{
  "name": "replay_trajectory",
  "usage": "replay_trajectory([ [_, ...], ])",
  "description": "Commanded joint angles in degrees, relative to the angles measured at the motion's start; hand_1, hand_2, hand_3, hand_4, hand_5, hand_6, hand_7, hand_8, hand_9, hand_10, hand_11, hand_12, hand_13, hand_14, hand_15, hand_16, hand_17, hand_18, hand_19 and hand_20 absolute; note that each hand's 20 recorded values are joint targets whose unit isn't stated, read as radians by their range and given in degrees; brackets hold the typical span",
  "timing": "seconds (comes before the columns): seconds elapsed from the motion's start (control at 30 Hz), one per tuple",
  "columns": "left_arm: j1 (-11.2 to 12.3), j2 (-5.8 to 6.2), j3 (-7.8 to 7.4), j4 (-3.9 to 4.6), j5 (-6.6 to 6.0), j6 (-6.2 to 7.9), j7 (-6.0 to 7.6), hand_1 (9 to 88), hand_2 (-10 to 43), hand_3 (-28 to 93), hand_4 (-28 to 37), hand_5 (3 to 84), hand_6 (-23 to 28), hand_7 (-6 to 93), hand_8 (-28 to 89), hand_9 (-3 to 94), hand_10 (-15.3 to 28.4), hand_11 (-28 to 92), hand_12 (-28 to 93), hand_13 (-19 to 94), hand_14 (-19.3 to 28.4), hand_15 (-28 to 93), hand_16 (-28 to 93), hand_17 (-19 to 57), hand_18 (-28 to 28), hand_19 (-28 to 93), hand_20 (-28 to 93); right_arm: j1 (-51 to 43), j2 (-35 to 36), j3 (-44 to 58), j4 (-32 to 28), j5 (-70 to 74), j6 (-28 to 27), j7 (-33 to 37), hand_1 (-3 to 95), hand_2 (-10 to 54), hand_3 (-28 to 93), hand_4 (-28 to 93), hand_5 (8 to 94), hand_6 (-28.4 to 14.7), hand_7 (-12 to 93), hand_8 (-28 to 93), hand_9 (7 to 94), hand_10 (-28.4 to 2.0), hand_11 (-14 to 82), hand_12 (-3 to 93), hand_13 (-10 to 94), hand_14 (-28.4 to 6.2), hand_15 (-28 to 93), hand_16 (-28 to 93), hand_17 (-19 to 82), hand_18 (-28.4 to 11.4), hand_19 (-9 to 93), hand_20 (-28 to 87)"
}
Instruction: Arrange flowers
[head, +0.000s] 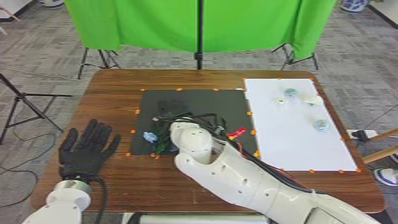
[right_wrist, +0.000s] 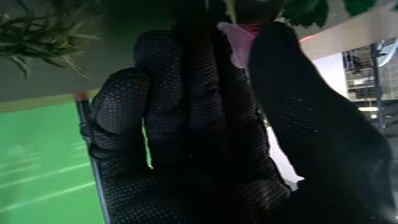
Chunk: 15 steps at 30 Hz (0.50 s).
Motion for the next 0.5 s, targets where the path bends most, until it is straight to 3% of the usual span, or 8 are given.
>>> replay_trajectory([
  [0.03, 1.05, -0.84, -0.11, 0.47, -0.35, 0.70, -0.22, 26.6, 18.2, 73, -28.3, 45.2, 6.8, 21.9, -12, 42.0, 14.9, 34, 13, 33, 14.7, 49, -9, -4.7, 14.2, 40, 16, -0.51, 0.99, -0.27, -1.55, -3.12, -0.09, -1.85, 50.9, -9.1, 72, -26, 61.2, -4.3, 21, -3, 73.5, -14.5, 24.8, 36.1, 63, -12.7, 57, 31, 34, -23.7, 85, 35],
  [0.1, 1.08, -0.98, 0.02, 0.55, -0.03, 0.67, -0.39, 26.6, 18.2, 73, -28.3, 45.2, 6.8, 21.9, -12, 42.0, 14.9, 35, 13, 33, 14.7, 49, -9, -4.7, 14.2, 40, 16, -0.24, 1.34, -0.87, -2.06, -2.65, 0.92, -1.62, 50.3, -9.4, 73, -26, 60.2, -4.4, 21, -10, 73.1, -14.8, 25.4, 35.8, 63, -13.0, 57, 31, 34, -23.8, 85, 34],
  [0.17, 1.23, -0.79, 0.26, 0.71, 0.59, -0.41, -1.10, 26.6, 18.2, 73, -28.3, 45.2, 6.8, 21.9, -12, 42.0, 14.9, 35, 13, 33, 14.7, 49, -9, -4.7, 14.2, 40, 16, 0.07, 1.68, -1.75, -2.42, -1.99, 2.72, -0.43, 49.9, -9.5, 73, -26, 59.8, -4.7, 20, -11, 72.6, -15.1, 25.6, 35.3, 63, -13.1, 57, 31, 34, -23.8, 85, 34],
  [0.3, 1.12, -1.21, 0.57, 0.72, 0.56, -0.55, -1.53, 26.5, 17.9, 74, -28.3, 44.7, 6.6, 21.5, -12, 42.2, 14.9, 35, 13, 33, 14.8, 49, -9, -4.7, 14.2, 40, 16, -0.08, 1.84, -2.02, -3.49, -0.23, 4.38, 1.66, 48.5, -9.5, 75, -26, 56.1, -6.3, 18, -10, 68.7, -16.5, 27.7, 31.0, 61, -13.8, 58, 30, 34, -24.2, 86, 33],
  [0.43, 2.32, -2.16, -0.30, 0.92, 2.82, -2.95, -2.19, 26.5, 17.5, 73, -28.3, 44.3, 6.7, 21.1, -11, 42.0, 14.8, 34, 13, 33, 14.7, 49, -9, -4.7, 14.3, 40, 16, -1.72, 3.77, -1.89, -7.81, -0.45, 5.18, 5.30, 46.5, -9.5, 77, -25, 51.7, -8.5, 15, -10, 64.1, -19.6, 29.9, 22.5, 60, -15.9, 60, 25, 34, -24.9, 86, 30],
  [0.5, 3.13, -2.49, -0.79, 0.81, 3.05, -3.52, -1.90, 26.4, 17.2, 73, -28.3, 44.1, 6.6, 20.8, -11, 41.8, 14.8, 34, 13, 33, 14.6, 48, -9, -4.7, 14.3, 40, 16, -2.35, 5.18, -1.53, -10.05, -1.05, 5.41, 5.62, 45.6, -9.5, 77, -25, 49.9, -9.5, 14, -9, 61.6, -20.9, 27.1, 20.7, 59, -17.3, 60, 23, 34, -25.7, 87, 29],
])
